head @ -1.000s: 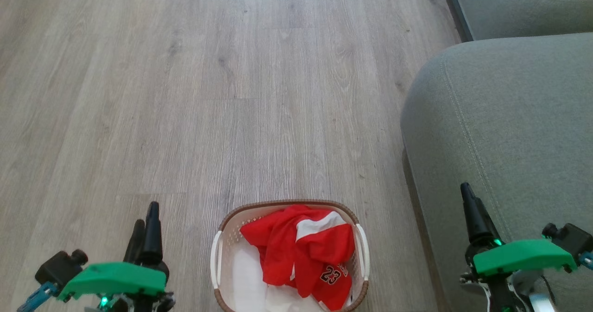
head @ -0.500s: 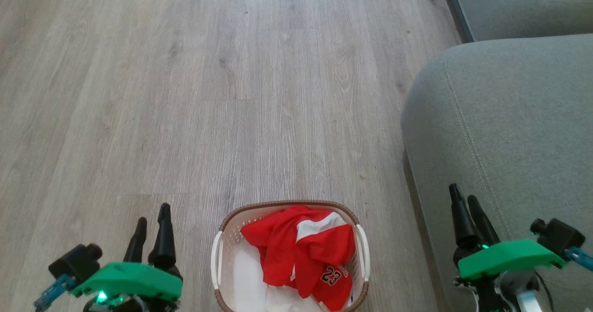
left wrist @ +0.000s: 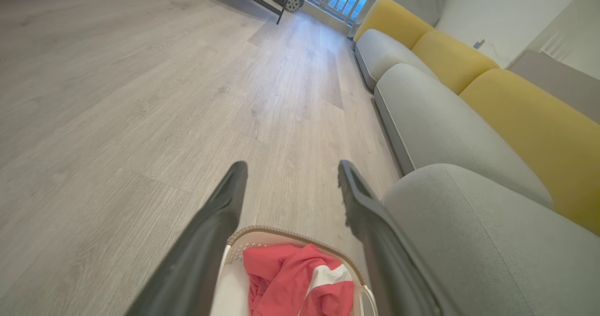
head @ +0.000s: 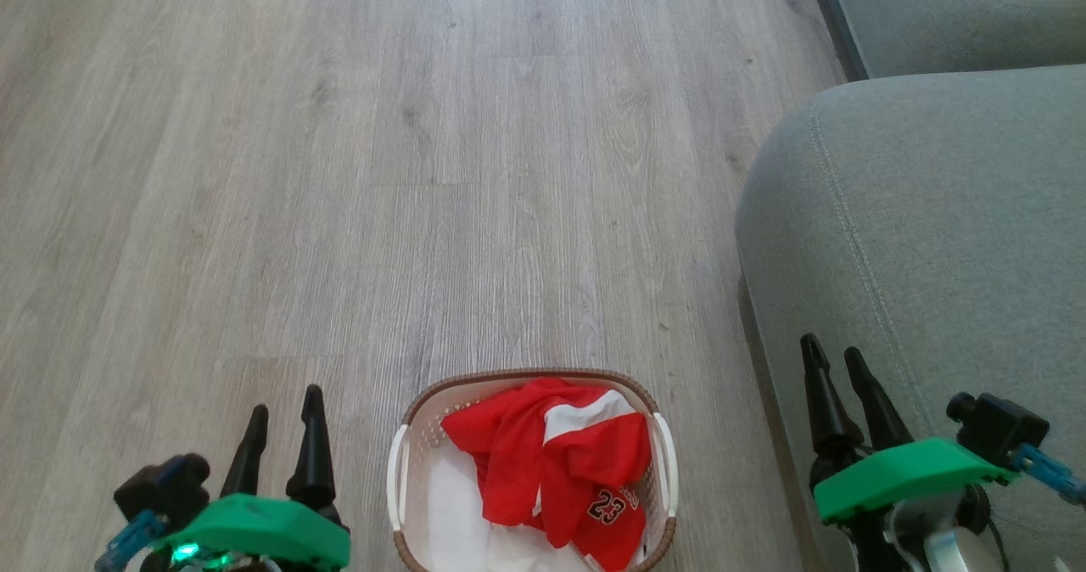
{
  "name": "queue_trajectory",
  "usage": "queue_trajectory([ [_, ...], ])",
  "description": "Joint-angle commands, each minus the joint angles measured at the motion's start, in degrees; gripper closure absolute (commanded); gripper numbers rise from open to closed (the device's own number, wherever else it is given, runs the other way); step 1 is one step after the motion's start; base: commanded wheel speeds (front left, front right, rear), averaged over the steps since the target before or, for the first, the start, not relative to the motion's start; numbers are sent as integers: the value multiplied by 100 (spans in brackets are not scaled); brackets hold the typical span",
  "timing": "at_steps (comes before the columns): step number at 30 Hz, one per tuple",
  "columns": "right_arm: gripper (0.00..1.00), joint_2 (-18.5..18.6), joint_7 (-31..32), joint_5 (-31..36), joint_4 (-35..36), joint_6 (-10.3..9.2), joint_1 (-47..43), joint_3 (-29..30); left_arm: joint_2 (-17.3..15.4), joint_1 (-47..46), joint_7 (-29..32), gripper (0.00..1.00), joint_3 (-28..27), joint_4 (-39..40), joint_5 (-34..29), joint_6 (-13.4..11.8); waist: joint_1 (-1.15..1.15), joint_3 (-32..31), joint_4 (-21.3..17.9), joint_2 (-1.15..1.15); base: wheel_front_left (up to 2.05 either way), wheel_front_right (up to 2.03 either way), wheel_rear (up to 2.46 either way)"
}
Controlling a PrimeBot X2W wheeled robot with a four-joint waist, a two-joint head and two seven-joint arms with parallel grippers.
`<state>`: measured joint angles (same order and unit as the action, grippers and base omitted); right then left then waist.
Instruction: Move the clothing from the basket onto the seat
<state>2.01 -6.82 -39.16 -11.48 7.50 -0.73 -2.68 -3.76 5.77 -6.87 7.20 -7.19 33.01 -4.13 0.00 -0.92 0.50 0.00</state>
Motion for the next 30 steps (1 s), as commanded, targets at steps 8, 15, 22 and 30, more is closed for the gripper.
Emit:
queue_trajectory([
  [8,0,65,-212,649,264,-1,134,-211,-153,-113,-211,0,2,323,-644,-180,0,-18,2,0,0,0,0],
  [15,0,69,-330,1138,312,-1,126,-273,-158,-45,-329,0,66,363,-1079,-268,0,-34,9,0,0,0,0],
  [22,0,74,-466,1686,353,-1,121,-363,-148,24,-463,0,109,383,-1585,-360,0,-53,9,0,0,0,0],
  [30,0,79,-600,2233,411,-1,95,-439,-136,114,-597,0,156,397,-2079,-388,0,-86,4,0,0,0,0],
])
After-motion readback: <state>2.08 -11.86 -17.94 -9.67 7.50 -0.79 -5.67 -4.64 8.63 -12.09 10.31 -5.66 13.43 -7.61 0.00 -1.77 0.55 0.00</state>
